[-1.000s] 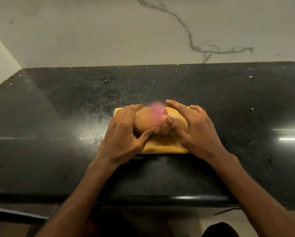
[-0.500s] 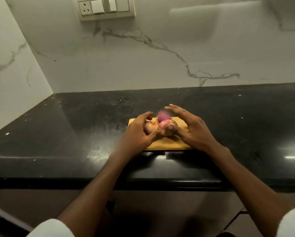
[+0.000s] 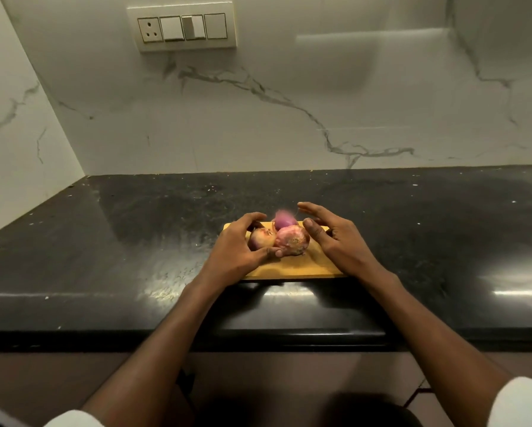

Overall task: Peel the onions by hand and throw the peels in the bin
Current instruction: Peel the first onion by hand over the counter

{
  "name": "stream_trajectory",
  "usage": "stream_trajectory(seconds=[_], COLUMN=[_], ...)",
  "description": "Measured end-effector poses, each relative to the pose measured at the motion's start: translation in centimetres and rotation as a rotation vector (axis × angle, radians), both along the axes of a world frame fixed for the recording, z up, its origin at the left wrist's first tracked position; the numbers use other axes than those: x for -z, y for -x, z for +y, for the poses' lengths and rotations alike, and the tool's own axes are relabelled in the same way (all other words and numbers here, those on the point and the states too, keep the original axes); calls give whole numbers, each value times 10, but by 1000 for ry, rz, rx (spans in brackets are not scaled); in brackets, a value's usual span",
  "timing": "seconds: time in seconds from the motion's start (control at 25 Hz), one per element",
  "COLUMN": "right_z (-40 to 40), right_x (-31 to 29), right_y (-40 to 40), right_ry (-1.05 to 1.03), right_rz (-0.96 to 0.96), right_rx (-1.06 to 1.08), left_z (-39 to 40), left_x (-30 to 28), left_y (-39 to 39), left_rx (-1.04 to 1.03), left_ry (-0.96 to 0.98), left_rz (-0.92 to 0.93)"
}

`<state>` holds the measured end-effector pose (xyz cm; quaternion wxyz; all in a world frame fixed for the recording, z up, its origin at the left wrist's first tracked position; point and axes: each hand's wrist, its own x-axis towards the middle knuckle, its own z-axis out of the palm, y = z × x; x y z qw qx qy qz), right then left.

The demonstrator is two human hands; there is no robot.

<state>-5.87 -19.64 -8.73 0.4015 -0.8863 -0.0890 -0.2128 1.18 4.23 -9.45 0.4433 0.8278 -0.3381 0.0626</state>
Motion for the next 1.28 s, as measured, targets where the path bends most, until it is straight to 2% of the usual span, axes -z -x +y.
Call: stream_trajectory(seconds=[0.16,0.28,0.6,0.76,0.88,1.04,1.28], right_z=[0,2,13,62,126,190,214], right_x=[1,1,-7,-33,-40,-33,-25], right_y=[-1,0,0,-11,-38,-85,-143], right_ry=[-7,3,96,8,-103,-181,-318], right_rz=[-40,-71,-232,-268,-247,-92,101], right_rx=[41,80,166,56,-75,-194,-245], left_z=[3,7,26,60,102,148,163], left_x=[0,1,-8,-22,-26,-20,0], left_y=[-4,-4,-10,-28,-49,-70,-92], left_rx=[22,13,24,151,137,107,57], left_ry=[34,132,747,987,954,883,814], left_rz=[88,130,462,701,734,691,506])
